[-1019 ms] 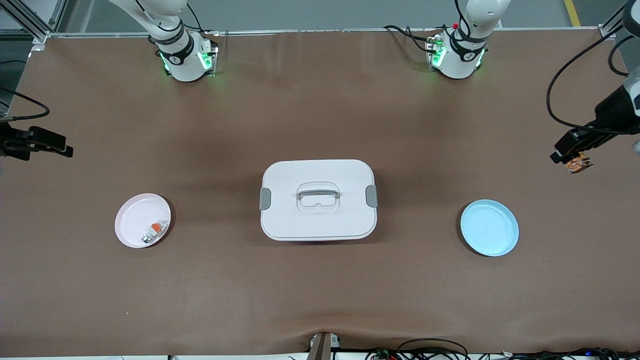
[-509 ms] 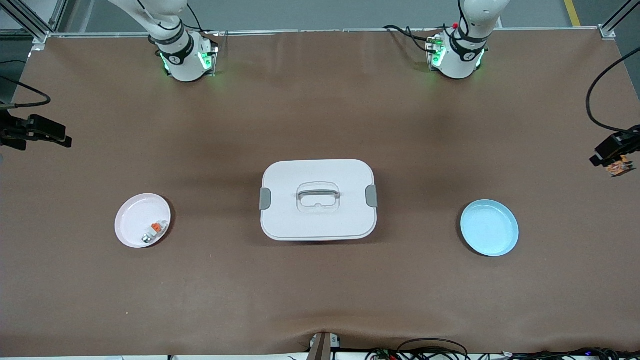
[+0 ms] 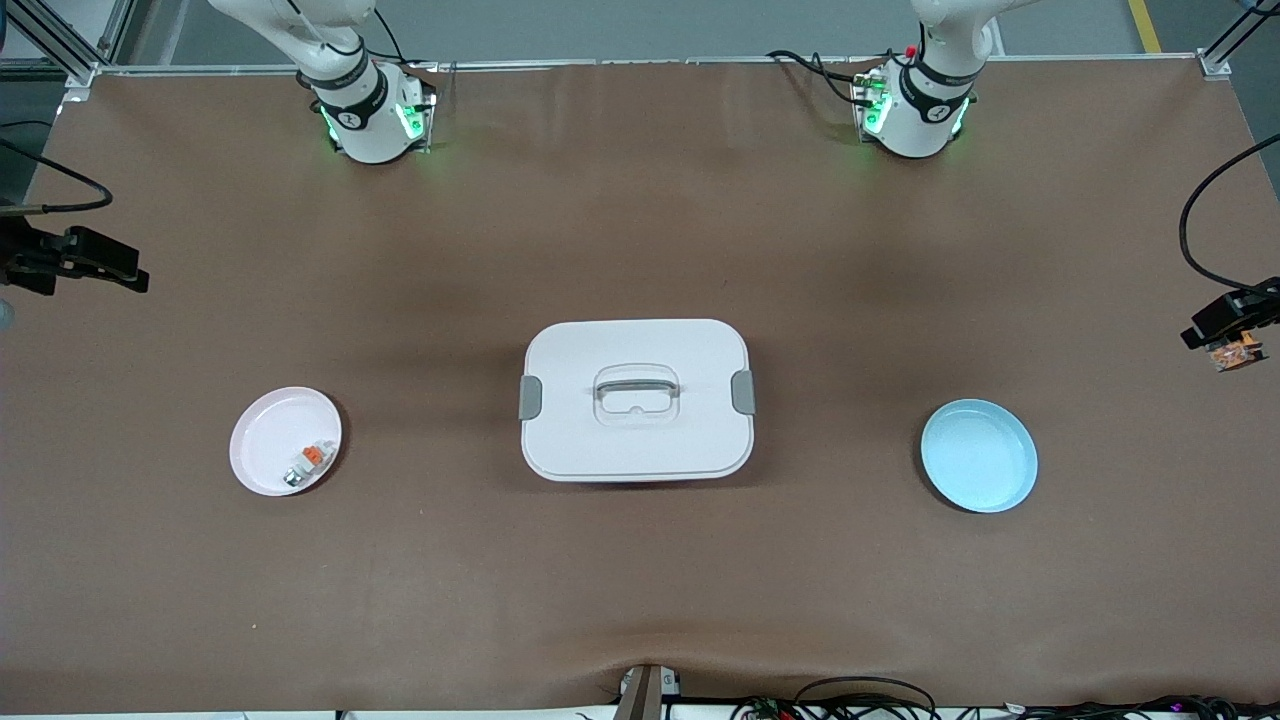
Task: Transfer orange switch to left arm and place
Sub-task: 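Lower the switch onto the light-blue plate with the left gripper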
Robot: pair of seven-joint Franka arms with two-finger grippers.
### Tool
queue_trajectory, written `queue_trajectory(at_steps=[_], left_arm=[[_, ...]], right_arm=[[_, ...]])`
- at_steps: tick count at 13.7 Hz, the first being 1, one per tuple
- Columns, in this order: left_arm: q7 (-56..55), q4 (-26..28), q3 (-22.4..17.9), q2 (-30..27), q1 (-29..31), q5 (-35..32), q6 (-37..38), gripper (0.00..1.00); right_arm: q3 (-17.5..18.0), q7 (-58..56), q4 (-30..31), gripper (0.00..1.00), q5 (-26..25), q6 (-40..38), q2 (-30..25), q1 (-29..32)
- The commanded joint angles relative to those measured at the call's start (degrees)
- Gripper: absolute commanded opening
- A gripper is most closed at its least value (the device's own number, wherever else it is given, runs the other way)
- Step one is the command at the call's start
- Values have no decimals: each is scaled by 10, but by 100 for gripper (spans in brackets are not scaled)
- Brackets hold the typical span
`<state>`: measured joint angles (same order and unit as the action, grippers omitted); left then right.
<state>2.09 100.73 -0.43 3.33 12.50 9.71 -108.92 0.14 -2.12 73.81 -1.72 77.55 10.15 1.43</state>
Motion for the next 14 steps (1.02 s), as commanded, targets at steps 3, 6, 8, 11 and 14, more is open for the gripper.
queue_trajectory(at_steps=[3,6,8,11,14], left_arm=[[-32,-9,-70,49,-102,-10,-58,0],[-93,-5,-69,78,-109,-8,-97,0],[-150,-6,-69,91,-107,-1,-98,0],[-293,-7,-69,106,-107,-1,-99,0],[-423,-6,-66,124,-114,-2,-101,0]], right_arm=[[-34,-4,-2,100,17,-7,-7,-13],[7,-4,0,100,16,-7,-15,18],[7,-4,2,100,15,-7,-18,17],[5,-4,16,100,15,-4,-27,15],[4,-4,52,100,15,13,-49,16]])
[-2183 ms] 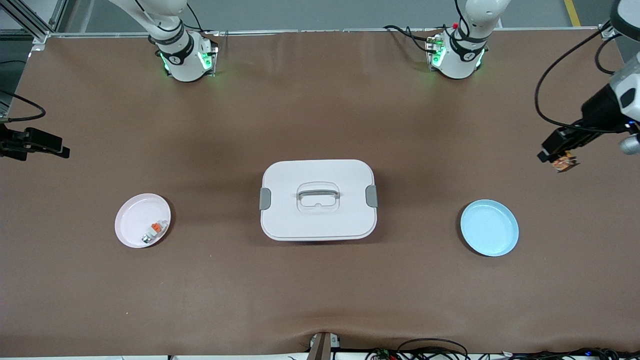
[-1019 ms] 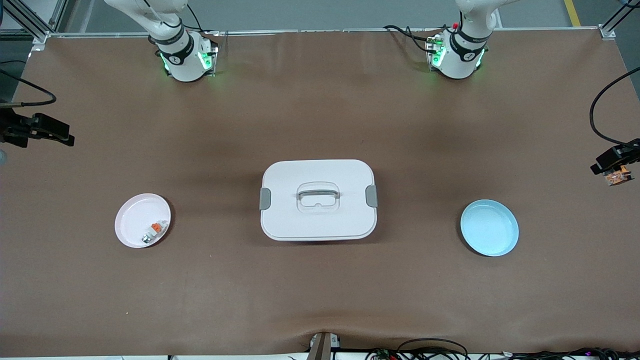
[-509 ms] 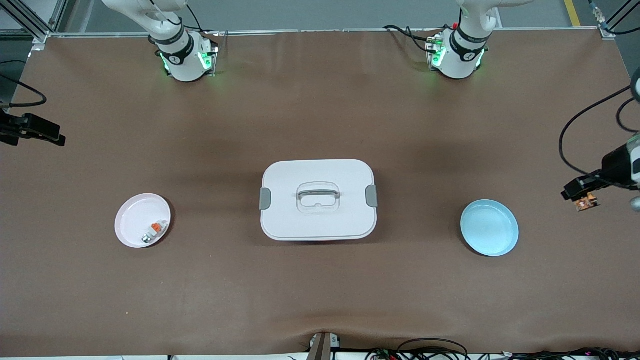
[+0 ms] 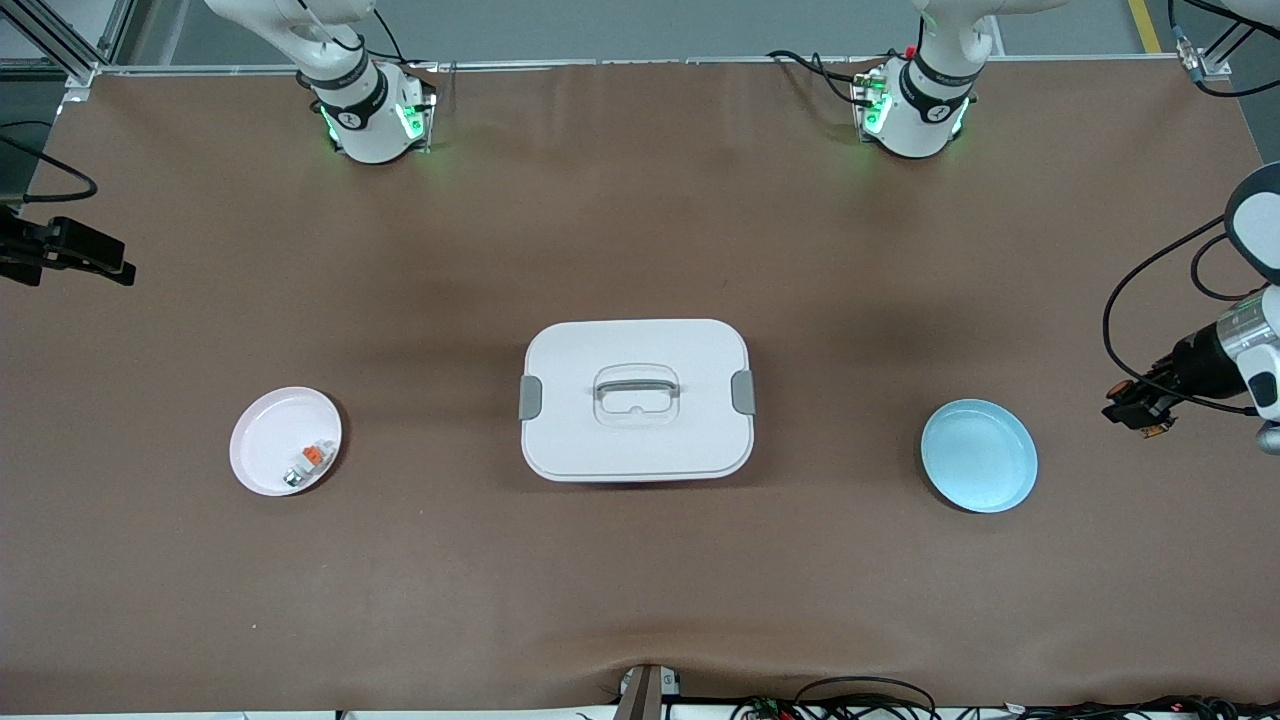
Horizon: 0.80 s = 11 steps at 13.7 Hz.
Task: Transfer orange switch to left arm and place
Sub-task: 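Lower the switch onto the light-blue plate with the left gripper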
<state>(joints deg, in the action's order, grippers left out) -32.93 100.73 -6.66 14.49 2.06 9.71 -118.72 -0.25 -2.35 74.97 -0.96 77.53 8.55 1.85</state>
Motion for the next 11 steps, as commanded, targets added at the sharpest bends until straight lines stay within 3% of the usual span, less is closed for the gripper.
queue_trajectory(at_steps=[1,7,11], left_arm=[[-117,-5,-3,18,-20,-2,-11,0],[-297,17,-5,67,-52,-19,-62,0],[-422,14,-5,126,-78,-79,-128,0]], right_arm=[[7,-2,42,100,8,13,-34,11],[-5,-1,51,100,10,13,-38,10],[-5,7,53,100,21,11,-40,11]])
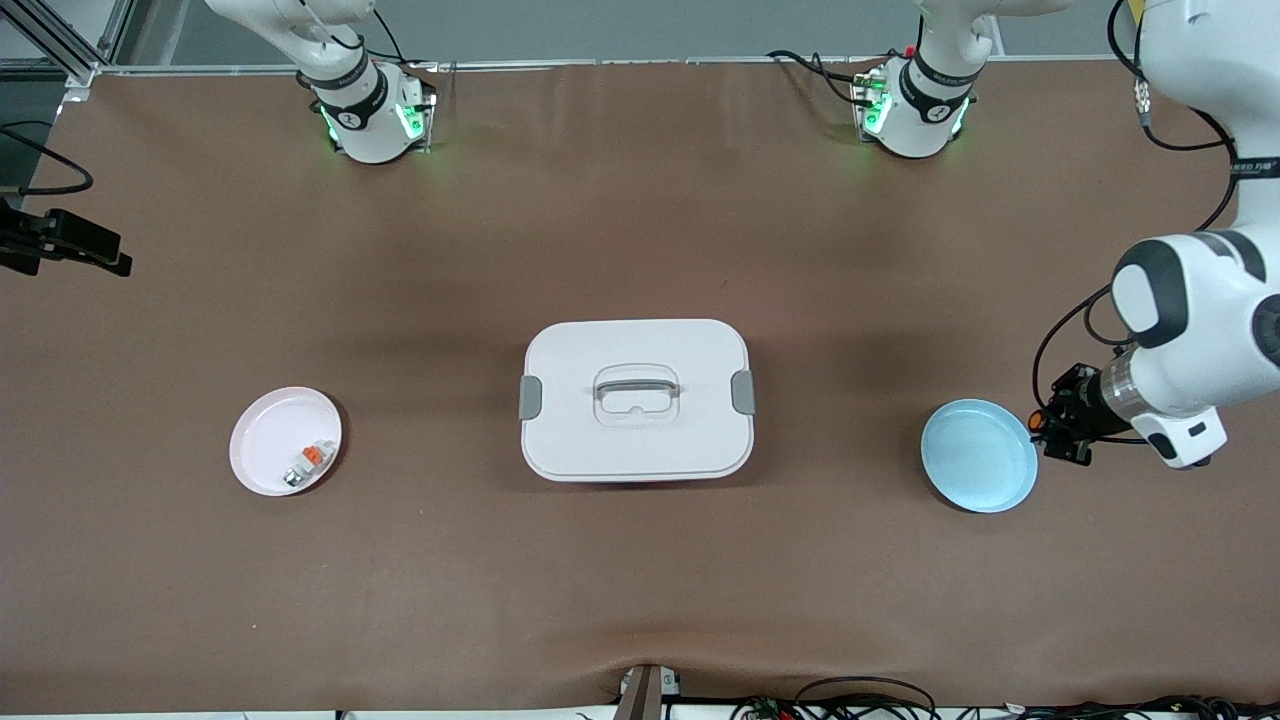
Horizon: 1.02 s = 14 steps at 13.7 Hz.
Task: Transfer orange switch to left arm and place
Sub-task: 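Lower the switch onto the light-blue plate with the left gripper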
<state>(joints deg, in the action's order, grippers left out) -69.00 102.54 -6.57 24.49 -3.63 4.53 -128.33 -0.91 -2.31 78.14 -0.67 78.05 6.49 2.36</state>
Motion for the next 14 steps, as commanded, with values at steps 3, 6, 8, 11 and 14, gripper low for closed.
queue_trajectory(at_steps=[3,6,8,11,14], left_arm=[[-142,-8,-5,55,-23,-46,-67,0],[-147,-8,-4,71,-24,-42,-72,0],[-146,-8,-2,77,-24,-33,-73,0],[-146,-13,-1,94,-38,-3,-77,0],[-146,-15,-1,108,-45,17,-92,0]], right_arm=[[-5,20,20,100,38,3,-24,9],[-6,33,15,100,45,2,-29,8],[-6,34,15,100,45,2,-29,10],[-7,33,14,100,45,4,-29,10],[-6,33,14,100,45,8,-28,10]])
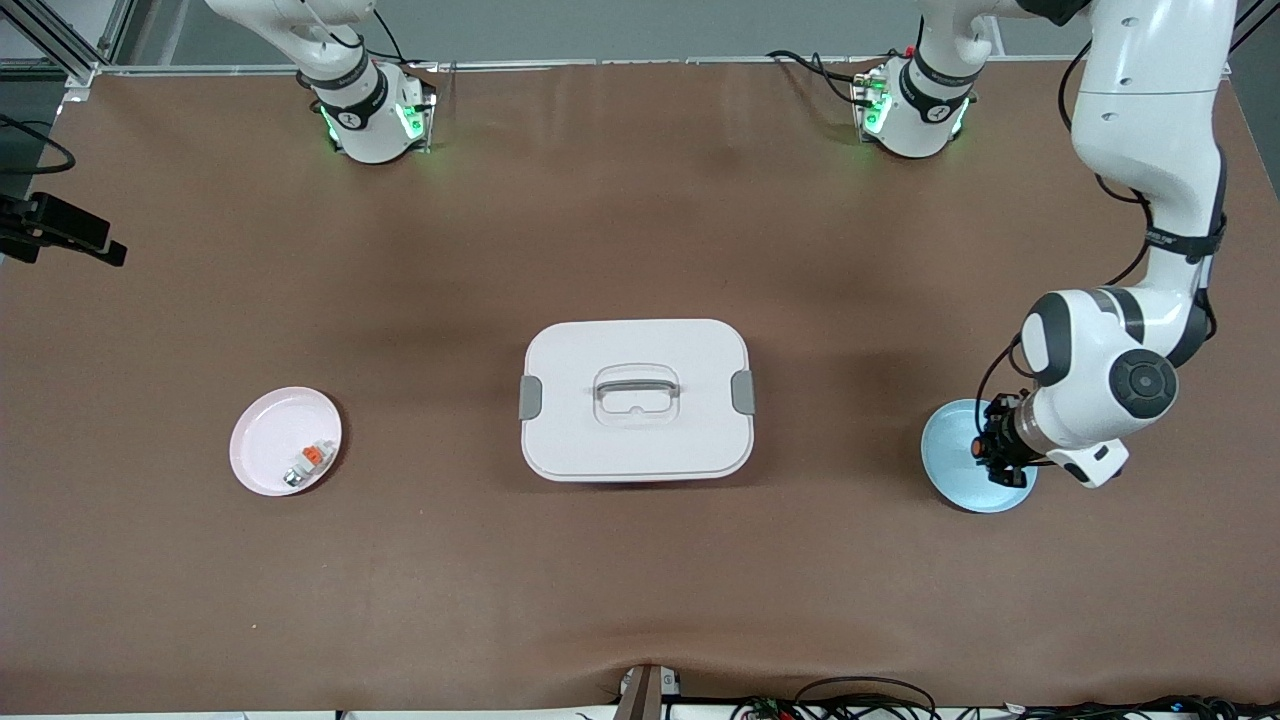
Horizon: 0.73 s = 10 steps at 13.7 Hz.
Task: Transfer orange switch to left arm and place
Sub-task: 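Lower the switch onto the light-blue plate with the left gripper, then open the left gripper to release the switch on the plate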
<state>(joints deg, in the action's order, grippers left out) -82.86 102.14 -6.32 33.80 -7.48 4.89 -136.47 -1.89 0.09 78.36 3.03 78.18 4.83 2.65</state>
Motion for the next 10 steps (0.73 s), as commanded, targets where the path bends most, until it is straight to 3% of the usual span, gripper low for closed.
queue_trajectory(at_steps=[1,10], left_arm=[[-7,-11,-4,17,-6,13,-12,0],[-5,-16,-4,55,-3,9,-52,0]], right_arm=[[3,9,12,100,7,7,-11,8],[8,10,9,100,0,12,-10,23]])
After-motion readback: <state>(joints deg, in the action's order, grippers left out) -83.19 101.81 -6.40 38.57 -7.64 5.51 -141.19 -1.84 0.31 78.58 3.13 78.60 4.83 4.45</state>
